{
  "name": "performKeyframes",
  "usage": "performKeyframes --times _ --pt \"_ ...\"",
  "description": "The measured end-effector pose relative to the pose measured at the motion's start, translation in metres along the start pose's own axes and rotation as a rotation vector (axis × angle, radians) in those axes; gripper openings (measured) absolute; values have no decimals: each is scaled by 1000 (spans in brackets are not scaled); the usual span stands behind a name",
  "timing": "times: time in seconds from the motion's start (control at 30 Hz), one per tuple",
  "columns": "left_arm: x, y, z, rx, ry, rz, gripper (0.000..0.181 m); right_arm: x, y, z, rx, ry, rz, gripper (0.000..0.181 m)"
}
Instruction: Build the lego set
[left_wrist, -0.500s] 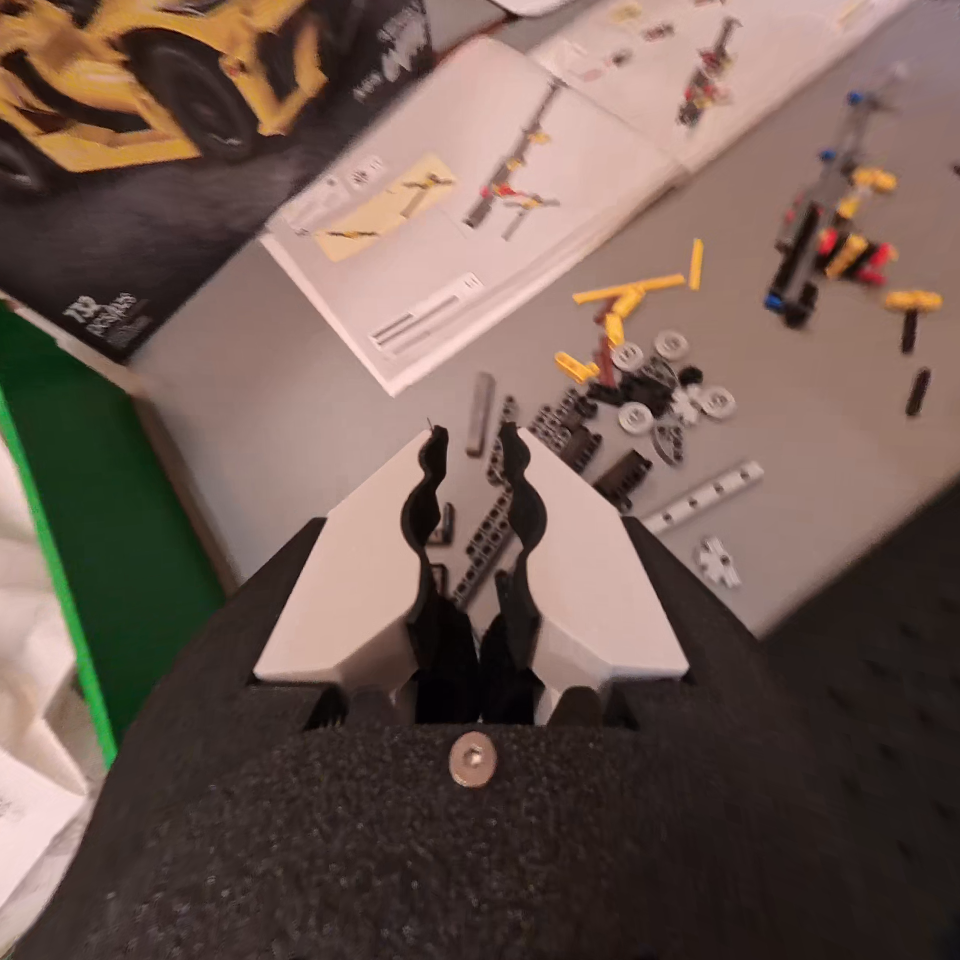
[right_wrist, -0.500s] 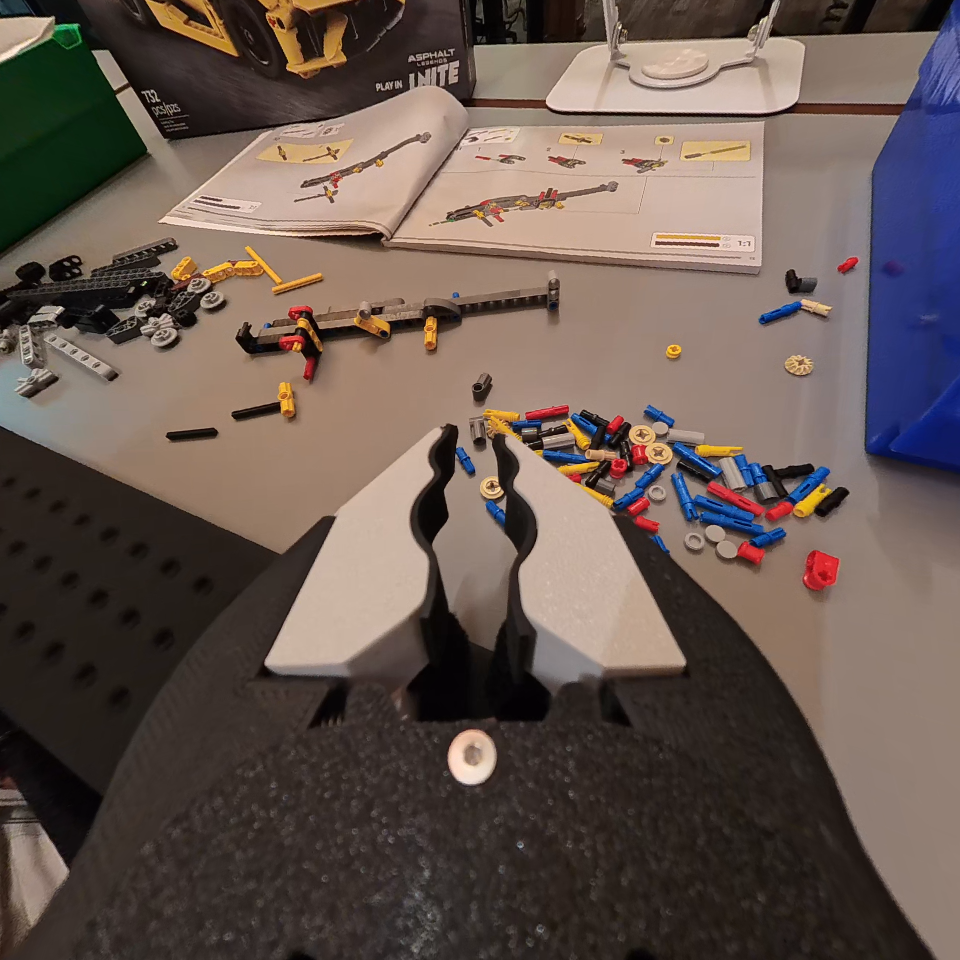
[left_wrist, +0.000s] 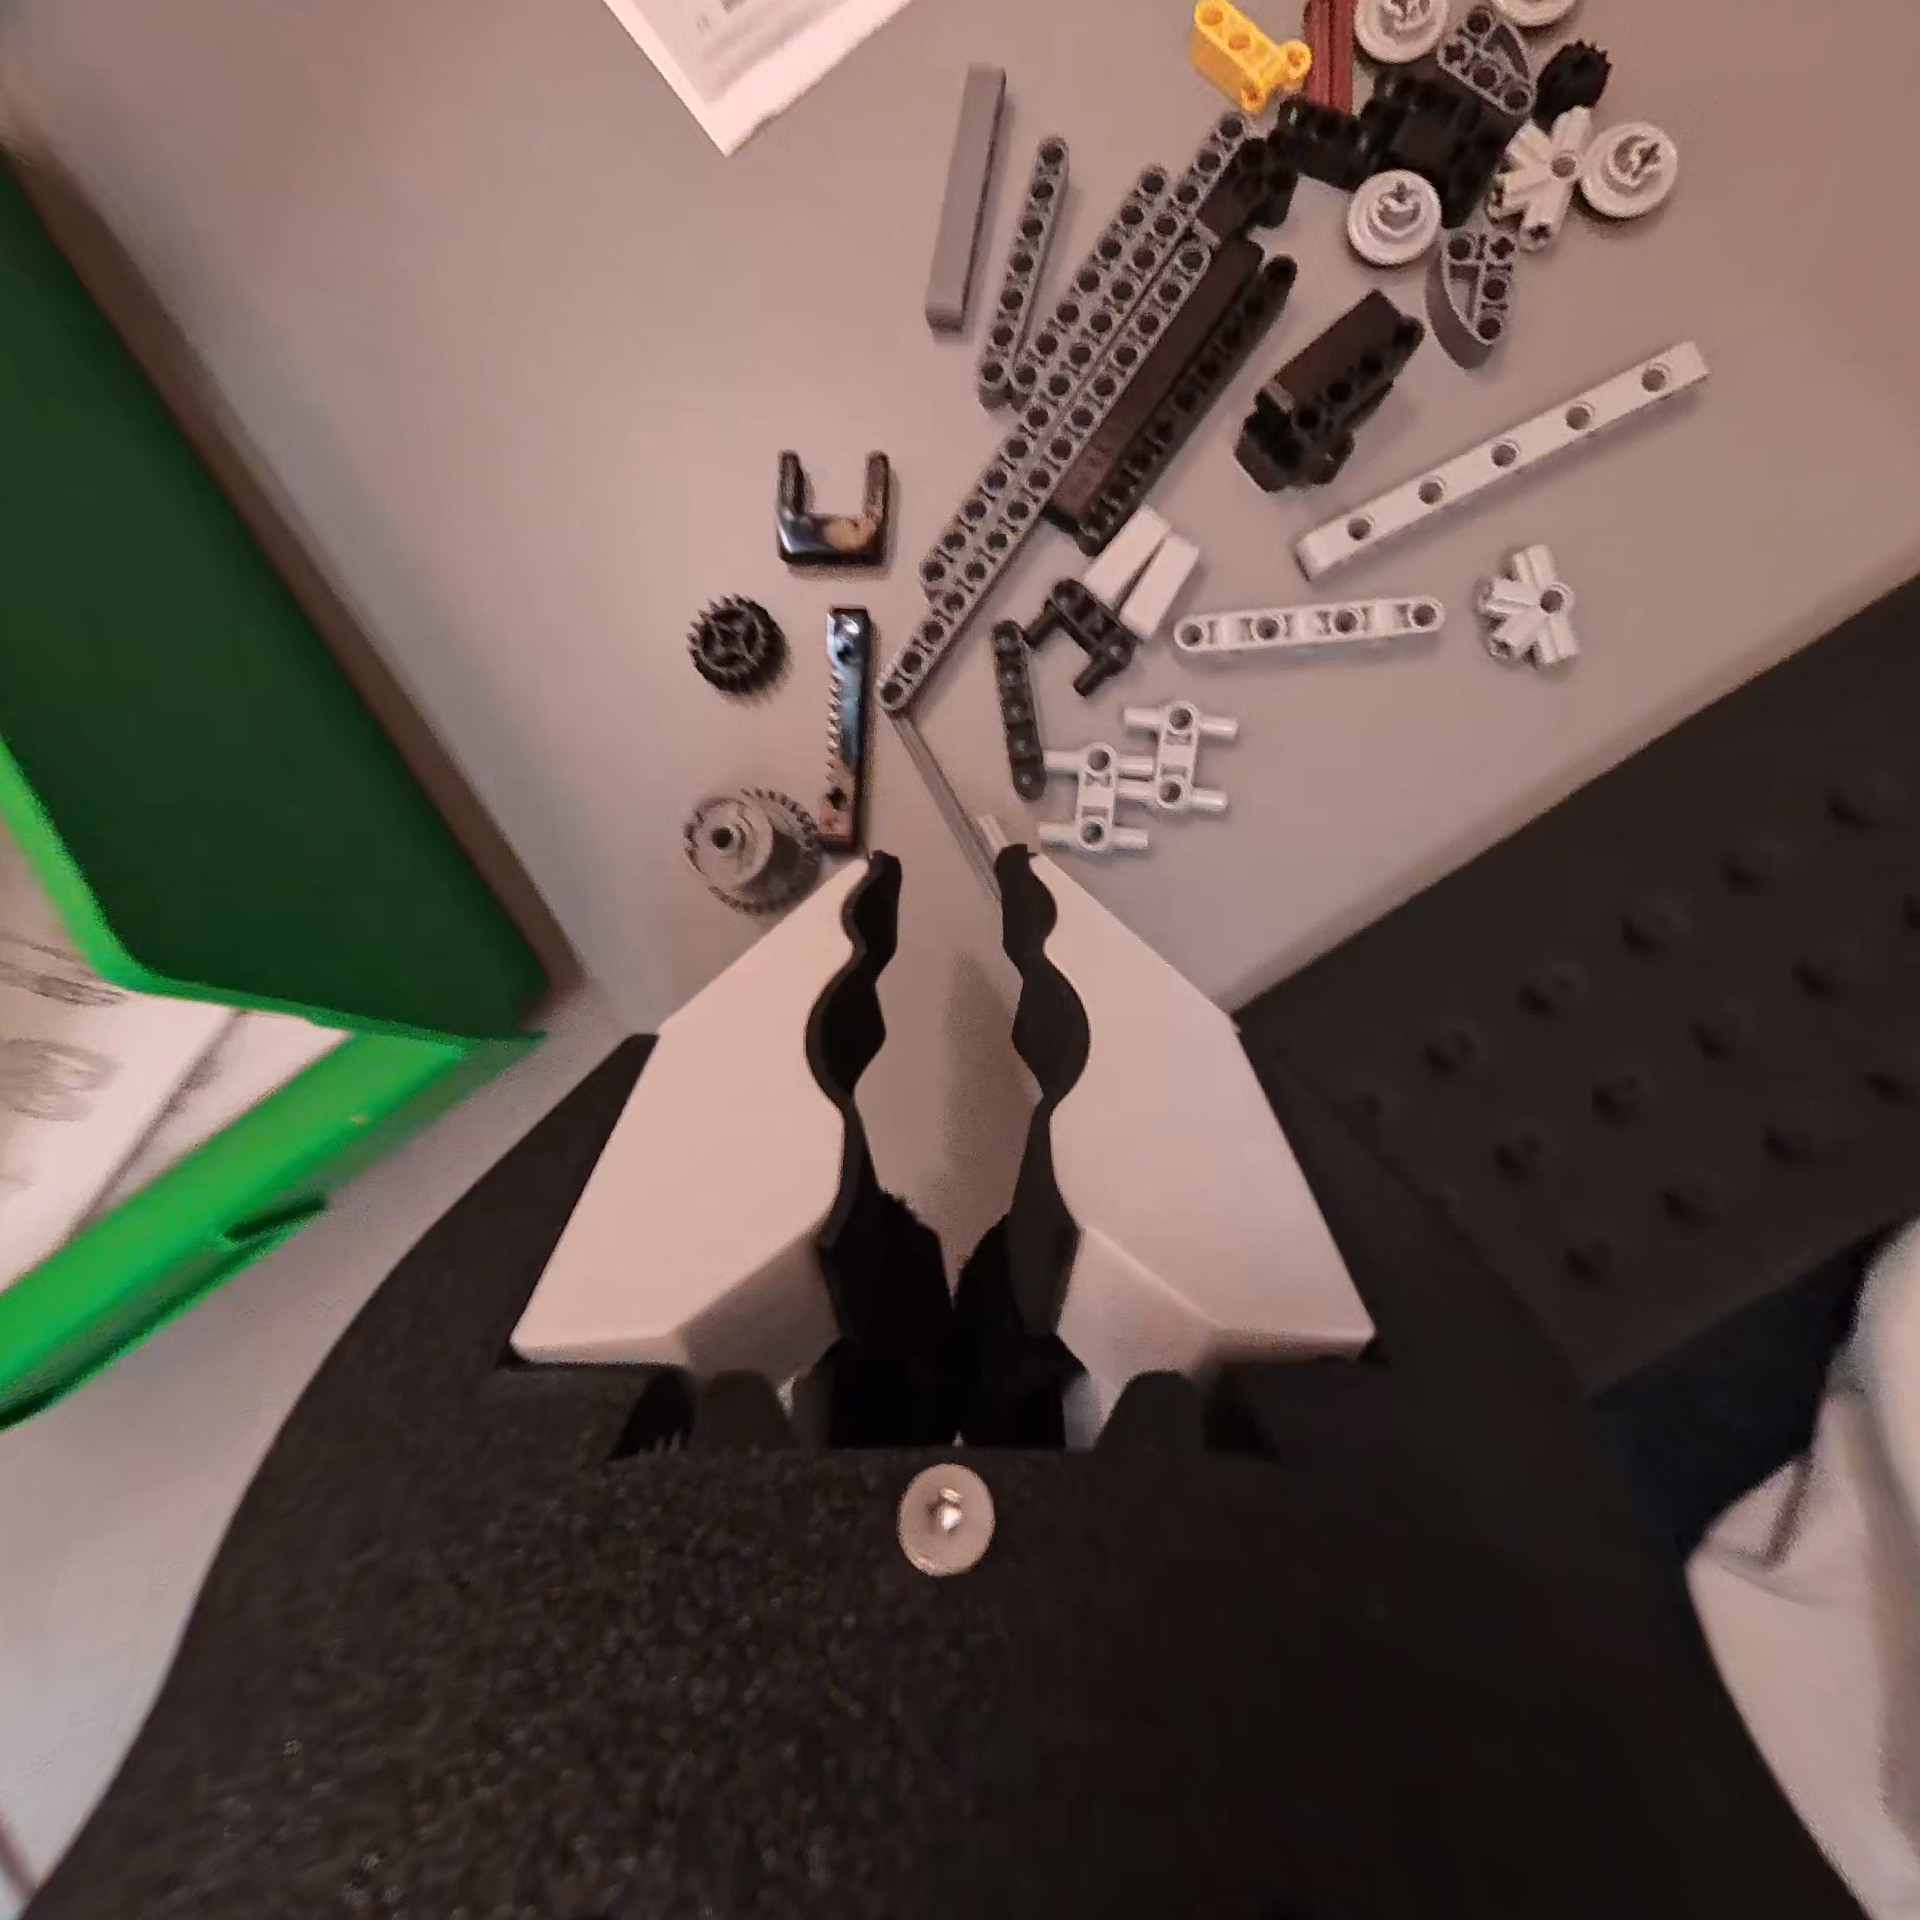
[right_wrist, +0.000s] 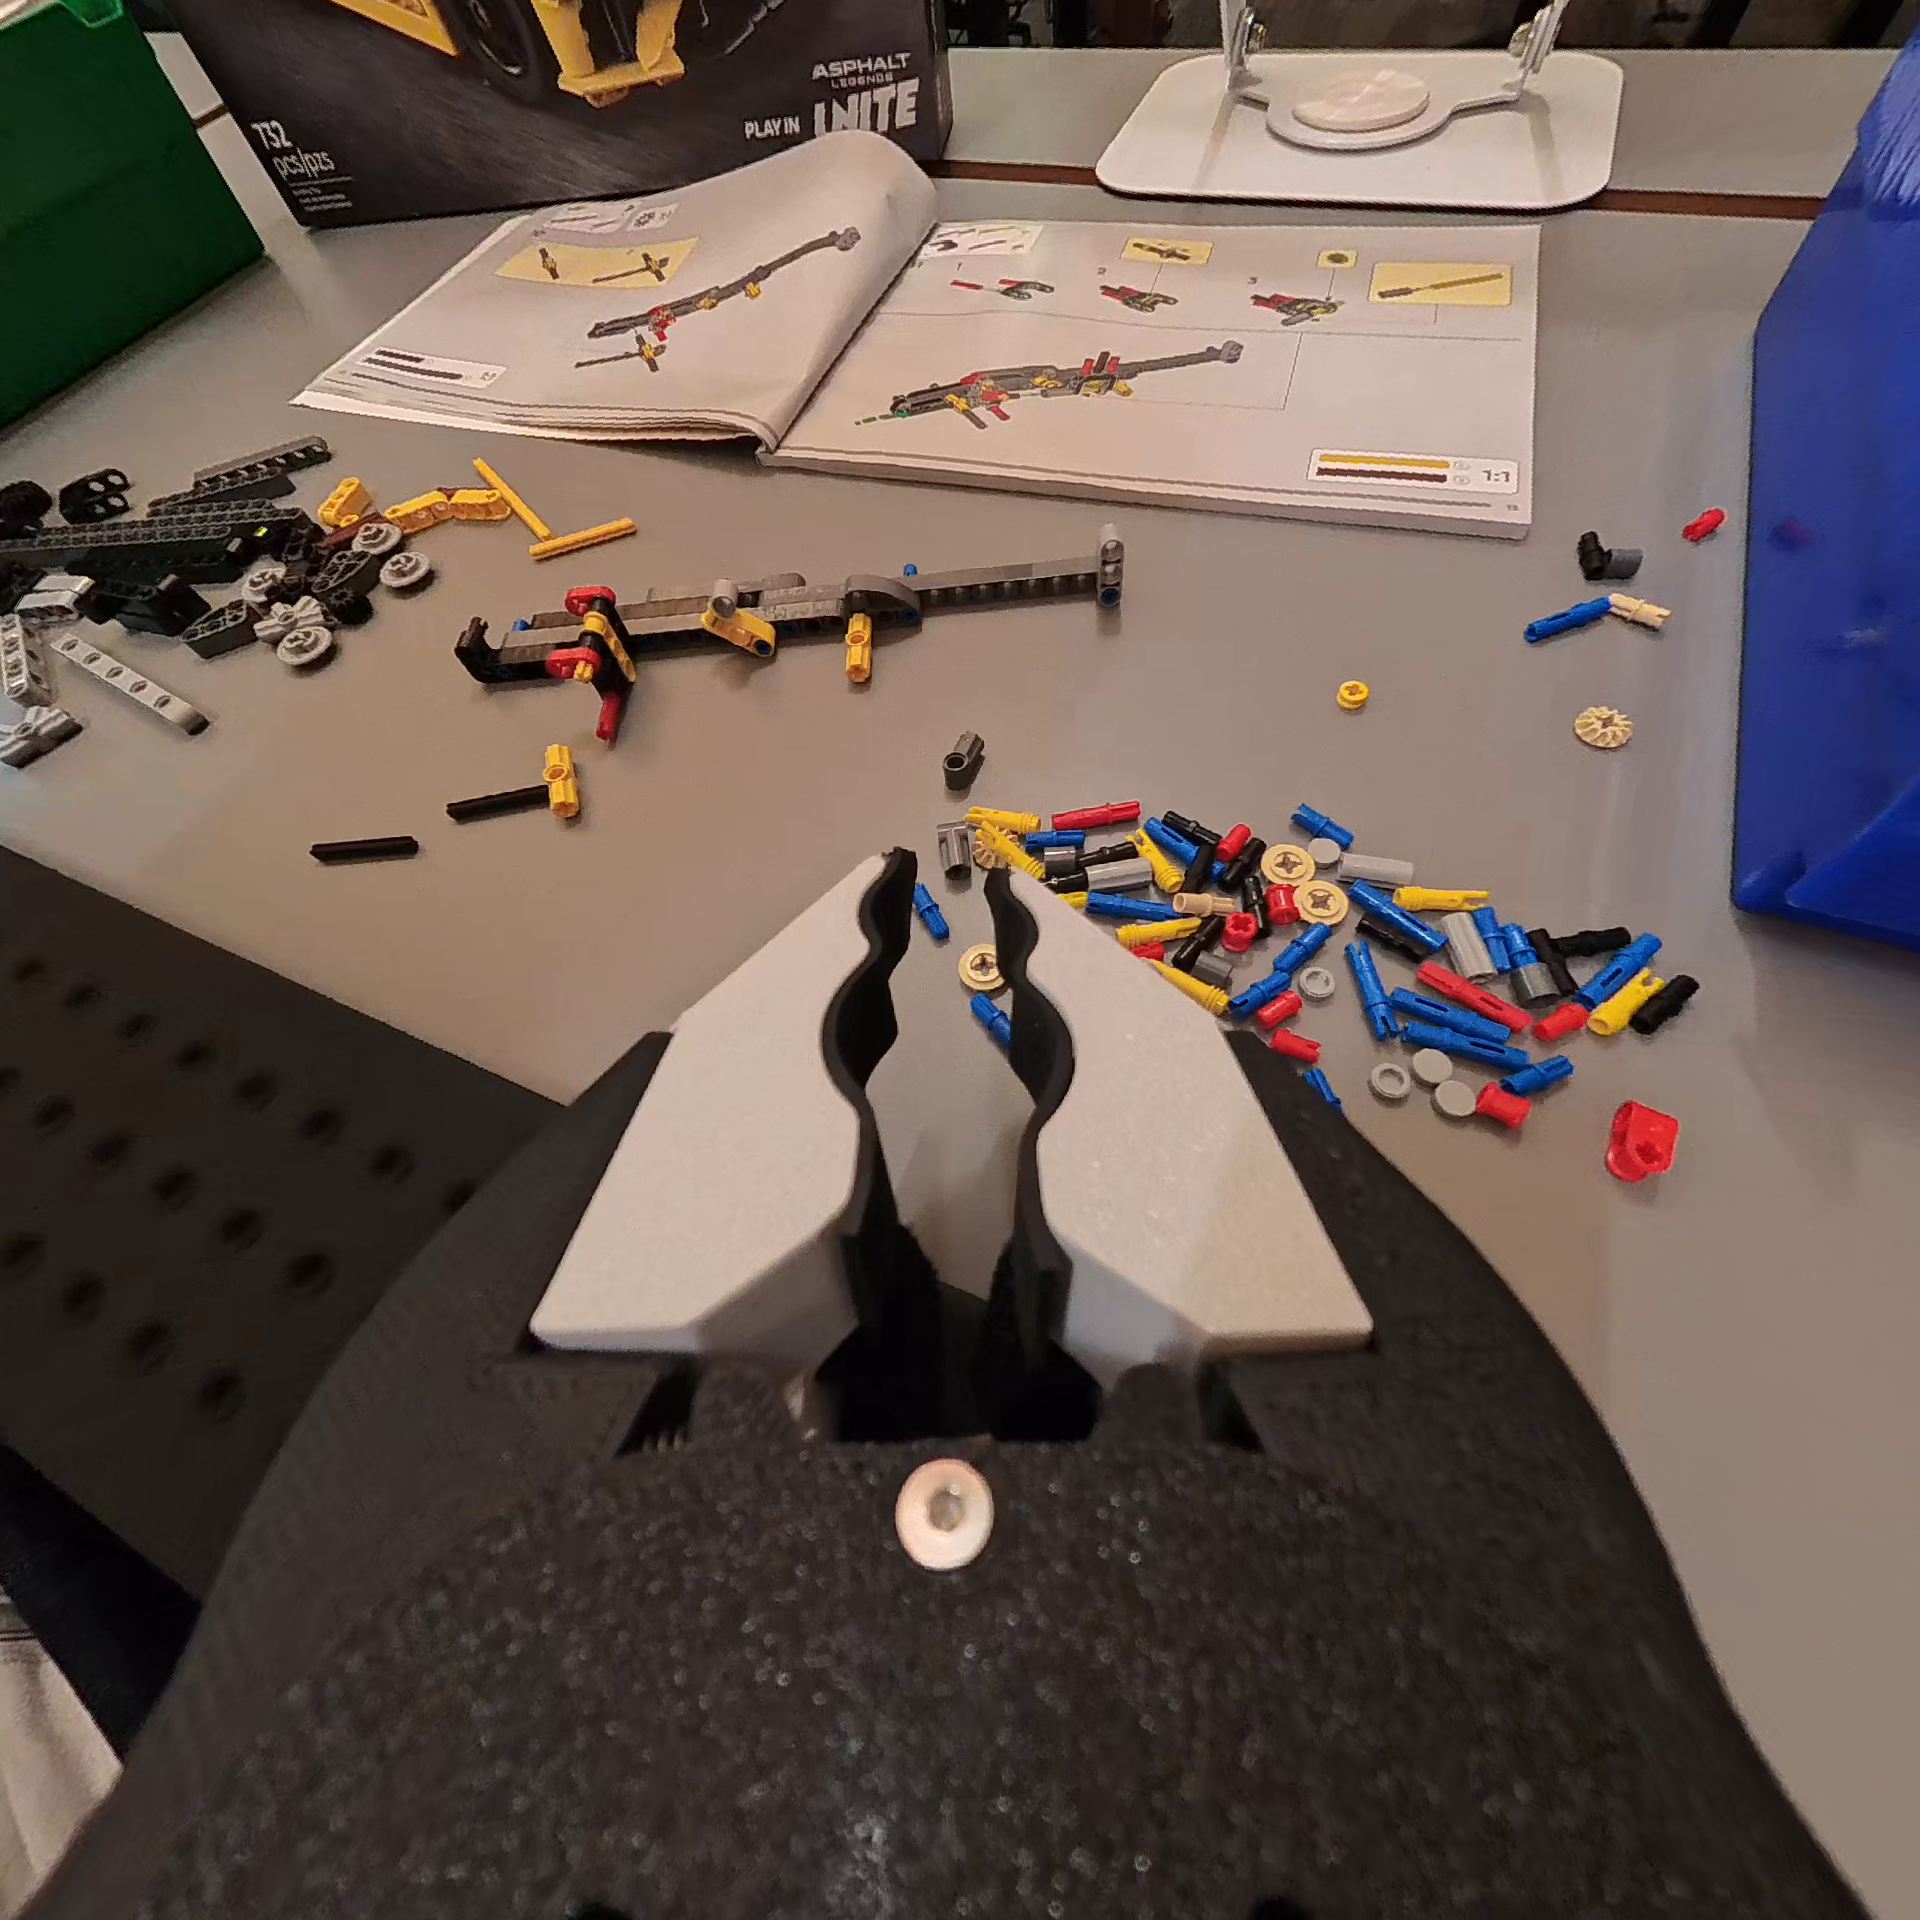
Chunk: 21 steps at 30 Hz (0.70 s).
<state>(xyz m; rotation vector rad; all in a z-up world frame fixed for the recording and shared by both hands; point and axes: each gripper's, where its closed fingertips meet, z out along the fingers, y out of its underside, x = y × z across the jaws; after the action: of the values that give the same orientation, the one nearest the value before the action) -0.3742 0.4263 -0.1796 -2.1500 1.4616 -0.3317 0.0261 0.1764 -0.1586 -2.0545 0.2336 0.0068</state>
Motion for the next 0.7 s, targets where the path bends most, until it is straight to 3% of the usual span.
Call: performKeyframes --times 0.13,0.43,0.7 --pt "6 15 9 -40 27 -29 19 0 1 1 -9 -5 3 15" --pt "19 12 9 -19 64 -6 19 0 2 2 -19 -3 4 14" --pt "-1 24 -14 -13 7 -26 19 -1 3 3 -31 -13 6 14"
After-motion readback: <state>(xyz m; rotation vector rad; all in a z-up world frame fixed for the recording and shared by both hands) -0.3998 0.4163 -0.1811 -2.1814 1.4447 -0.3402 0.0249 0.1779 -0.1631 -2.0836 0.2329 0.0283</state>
